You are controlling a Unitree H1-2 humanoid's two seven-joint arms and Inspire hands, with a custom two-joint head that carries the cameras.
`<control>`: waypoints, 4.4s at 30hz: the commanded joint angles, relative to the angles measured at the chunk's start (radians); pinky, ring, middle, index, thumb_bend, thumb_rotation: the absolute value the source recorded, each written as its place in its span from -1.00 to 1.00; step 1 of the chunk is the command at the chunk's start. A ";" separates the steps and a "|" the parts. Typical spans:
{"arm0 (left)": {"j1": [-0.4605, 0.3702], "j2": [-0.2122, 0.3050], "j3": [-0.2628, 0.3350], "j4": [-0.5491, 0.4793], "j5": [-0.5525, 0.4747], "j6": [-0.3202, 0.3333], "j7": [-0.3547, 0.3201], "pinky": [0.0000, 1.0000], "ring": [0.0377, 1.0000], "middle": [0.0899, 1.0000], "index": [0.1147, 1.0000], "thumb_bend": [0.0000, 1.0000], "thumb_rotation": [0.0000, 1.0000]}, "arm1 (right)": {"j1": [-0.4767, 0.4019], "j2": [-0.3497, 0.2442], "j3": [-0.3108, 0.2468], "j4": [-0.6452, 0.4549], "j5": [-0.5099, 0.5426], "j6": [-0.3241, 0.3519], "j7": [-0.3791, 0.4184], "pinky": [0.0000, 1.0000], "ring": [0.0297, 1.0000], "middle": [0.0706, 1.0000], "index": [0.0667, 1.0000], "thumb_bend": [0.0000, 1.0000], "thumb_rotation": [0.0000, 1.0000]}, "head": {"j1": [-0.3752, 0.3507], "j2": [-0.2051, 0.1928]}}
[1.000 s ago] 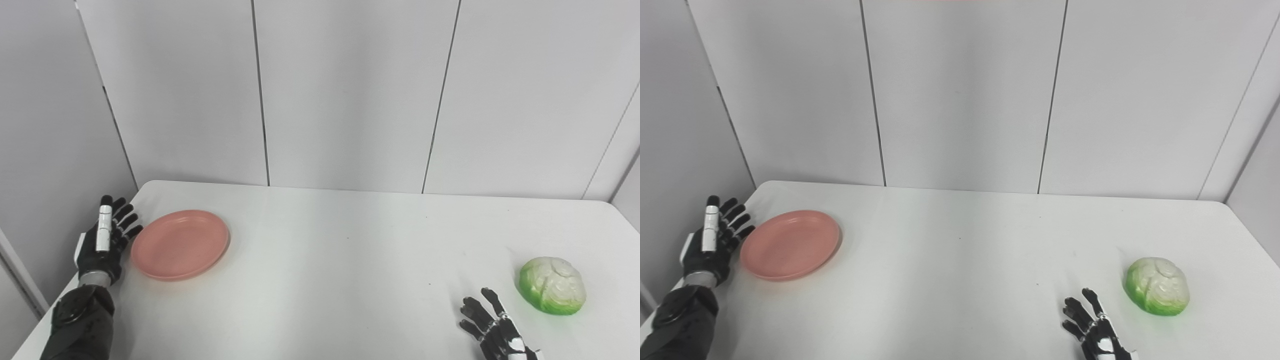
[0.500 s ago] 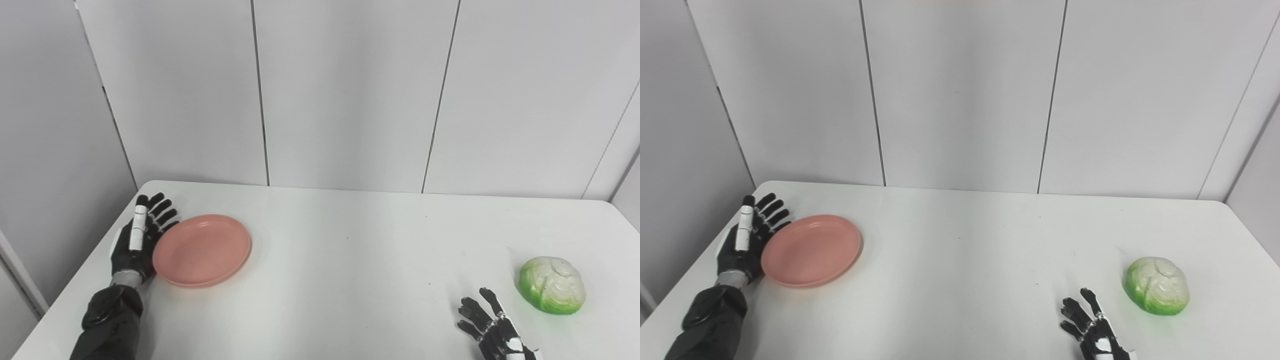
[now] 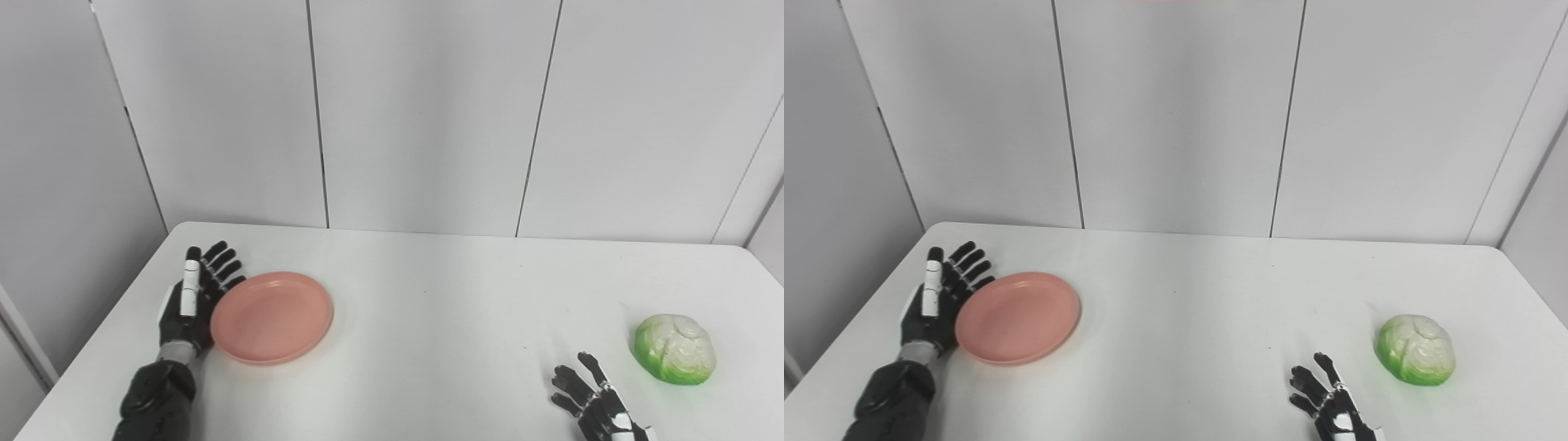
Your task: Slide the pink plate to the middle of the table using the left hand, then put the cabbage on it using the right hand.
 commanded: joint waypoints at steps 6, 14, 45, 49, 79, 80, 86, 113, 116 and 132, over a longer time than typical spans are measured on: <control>0.027 -0.106 -0.063 -0.192 0.074 0.137 0.151 0.44 0.63 0.63 0.40 0.46 0.89 | 0.074 0.012 0.021 -0.008 0.000 0.058 -0.004 0.61 0.62 0.59 0.80 0.70 1.00 | -0.011 0.008; 0.064 -0.166 -0.127 -0.332 0.184 0.203 0.259 0.47 0.60 0.65 0.33 0.30 0.94 | 0.075 0.013 0.034 -0.018 -0.003 0.066 -0.009 0.60 0.62 0.58 0.81 0.70 1.00 | -0.021 0.014; 0.114 -0.235 -0.171 -0.503 0.159 0.334 0.241 0.54 0.72 0.78 0.33 0.25 0.94 | 0.060 0.102 0.190 -0.132 -0.125 0.188 -0.156 0.60 0.62 0.55 0.80 0.72 1.00 | -0.345 0.118; 0.109 -0.238 -0.168 -0.517 0.153 0.352 0.237 0.55 0.73 0.78 0.37 0.26 0.94 | 0.055 0.104 0.204 -0.138 -0.138 0.204 -0.171 0.62 0.64 0.56 0.80 0.71 1.00 | -0.361 0.123; 0.112 -0.299 -0.163 -0.524 0.132 0.424 0.261 0.54 0.66 0.68 0.35 0.23 0.95 | -0.176 -0.110 0.014 -0.424 -0.532 0.288 -0.156 0.31 0.63 0.81 0.82 0.91 0.91 | -0.367 0.125; 0.111 -0.299 -0.162 -0.523 0.129 0.426 0.261 0.54 0.66 0.68 0.34 0.23 0.94 | -0.197 -0.136 0.004 -0.427 -0.562 0.302 -0.145 0.31 0.62 0.79 0.80 0.94 0.89 | -0.367 0.125; 0.116 -0.292 -0.163 -0.524 0.129 0.421 0.249 0.55 0.68 0.71 0.35 0.23 0.95 | -0.309 -0.274 -0.021 -0.420 -0.743 0.352 -0.093 0.32 0.60 0.74 0.75 1.00 0.80 | -0.370 0.122; 0.124 -0.283 -0.165 -0.520 0.136 0.431 0.252 0.53 0.66 0.66 0.33 0.25 0.92 | -0.578 -0.560 0.079 0.164 -1.098 0.356 -0.047 0.55 0.65 0.67 0.67 1.00 0.56 | -0.341 0.117; 0.125 -0.282 -0.164 -0.525 0.133 0.436 0.253 0.53 0.66 0.67 0.35 0.23 0.93 | -0.576 -0.556 0.097 0.215 -1.086 0.355 -0.065 0.57 0.65 0.67 0.68 1.00 0.59 | -0.338 0.117; 0.134 -0.274 -0.163 -0.512 0.132 0.435 0.250 0.56 0.66 0.65 0.36 0.24 0.90 | -0.541 -0.544 0.123 0.343 -0.951 0.341 -0.090 0.38 0.62 0.63 0.68 1.00 0.70 | -0.333 0.128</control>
